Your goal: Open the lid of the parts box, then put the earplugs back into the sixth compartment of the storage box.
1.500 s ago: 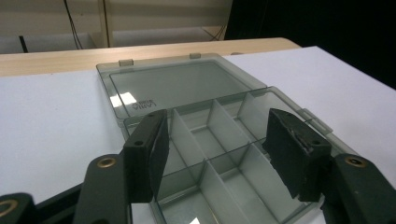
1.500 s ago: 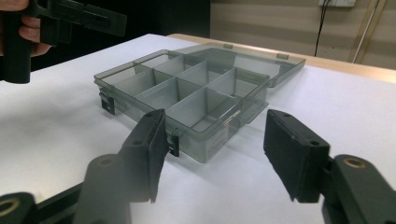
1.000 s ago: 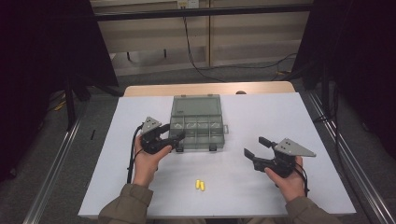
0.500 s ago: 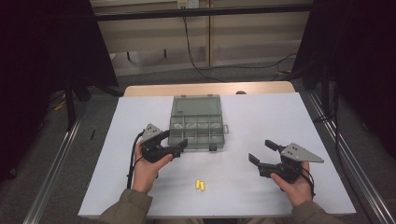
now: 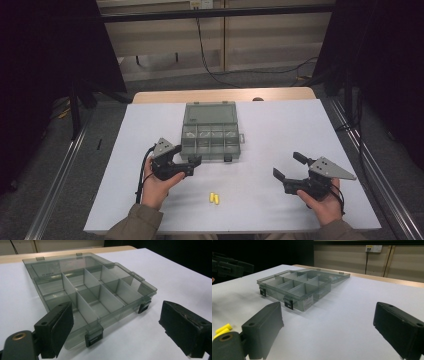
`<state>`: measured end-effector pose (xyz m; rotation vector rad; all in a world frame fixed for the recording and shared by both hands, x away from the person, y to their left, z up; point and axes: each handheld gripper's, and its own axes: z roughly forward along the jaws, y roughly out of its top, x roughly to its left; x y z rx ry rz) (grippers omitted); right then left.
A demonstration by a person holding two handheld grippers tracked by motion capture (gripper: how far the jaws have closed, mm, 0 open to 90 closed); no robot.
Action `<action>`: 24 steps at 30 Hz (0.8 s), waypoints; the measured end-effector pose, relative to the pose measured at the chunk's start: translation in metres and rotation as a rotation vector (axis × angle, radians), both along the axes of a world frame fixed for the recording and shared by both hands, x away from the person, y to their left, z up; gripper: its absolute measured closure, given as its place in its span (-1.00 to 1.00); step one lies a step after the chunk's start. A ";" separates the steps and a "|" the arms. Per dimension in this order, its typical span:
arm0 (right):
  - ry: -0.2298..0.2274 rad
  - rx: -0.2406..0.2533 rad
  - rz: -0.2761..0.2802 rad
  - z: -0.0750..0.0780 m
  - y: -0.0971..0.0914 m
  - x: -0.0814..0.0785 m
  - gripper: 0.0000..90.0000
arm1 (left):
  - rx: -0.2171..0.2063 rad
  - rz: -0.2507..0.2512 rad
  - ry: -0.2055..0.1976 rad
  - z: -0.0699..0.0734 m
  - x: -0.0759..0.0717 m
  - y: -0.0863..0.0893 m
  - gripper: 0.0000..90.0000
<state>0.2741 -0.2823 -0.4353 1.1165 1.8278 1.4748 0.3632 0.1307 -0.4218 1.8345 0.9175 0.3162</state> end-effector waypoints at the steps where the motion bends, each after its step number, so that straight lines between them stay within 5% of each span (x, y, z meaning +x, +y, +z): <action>1: -0.002 0.002 -0.001 0.000 -0.001 -0.001 -0.84 | 0.004 -0.002 0.003 -0.001 -0.001 -0.001 -0.75; 24: -0.007 -0.013 0.007 -0.003 -0.009 -0.011 -0.87 | 0.059 -0.108 0.056 -0.013 -0.024 -0.008 -0.86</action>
